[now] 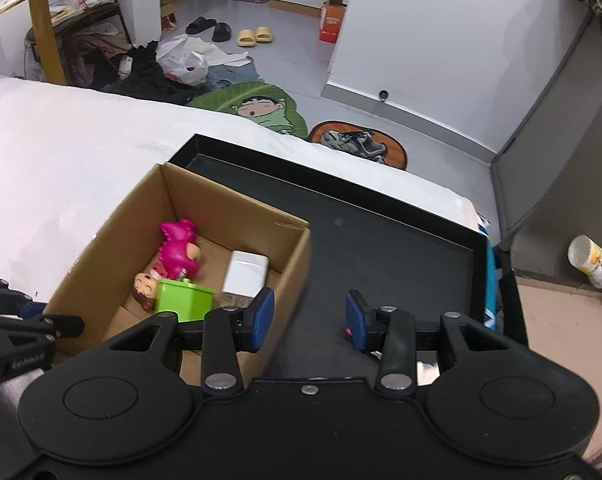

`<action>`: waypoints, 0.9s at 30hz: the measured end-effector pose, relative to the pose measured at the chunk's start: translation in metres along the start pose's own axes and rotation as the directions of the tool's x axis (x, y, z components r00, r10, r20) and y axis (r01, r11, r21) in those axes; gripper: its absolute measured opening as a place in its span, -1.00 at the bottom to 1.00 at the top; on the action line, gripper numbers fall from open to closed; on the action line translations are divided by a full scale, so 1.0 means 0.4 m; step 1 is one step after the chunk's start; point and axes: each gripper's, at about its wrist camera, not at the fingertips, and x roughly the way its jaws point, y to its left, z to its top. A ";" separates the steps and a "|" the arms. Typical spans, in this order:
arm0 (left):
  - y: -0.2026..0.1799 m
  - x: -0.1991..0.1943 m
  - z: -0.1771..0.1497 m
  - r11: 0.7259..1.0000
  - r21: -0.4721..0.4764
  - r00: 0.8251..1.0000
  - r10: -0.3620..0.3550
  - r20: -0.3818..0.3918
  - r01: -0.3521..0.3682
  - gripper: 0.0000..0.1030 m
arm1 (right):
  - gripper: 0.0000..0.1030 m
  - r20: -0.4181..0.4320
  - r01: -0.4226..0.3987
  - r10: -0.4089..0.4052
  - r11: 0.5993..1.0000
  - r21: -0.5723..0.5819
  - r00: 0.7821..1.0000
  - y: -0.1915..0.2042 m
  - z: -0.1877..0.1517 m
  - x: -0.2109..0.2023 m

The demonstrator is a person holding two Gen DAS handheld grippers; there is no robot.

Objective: Organize rigid objects
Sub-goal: 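Open the right gripper and withdraw it from the box, then move the right tool down over the white-and-blue cube charger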

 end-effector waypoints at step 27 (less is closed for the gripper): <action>0.002 0.001 -0.001 1.000 0.000 1.000 -0.003 0.001 0.003 -0.80 | -0.08 -0.078 0.042 -0.027 0.981 0.192 0.997 -0.234 -0.133 0.030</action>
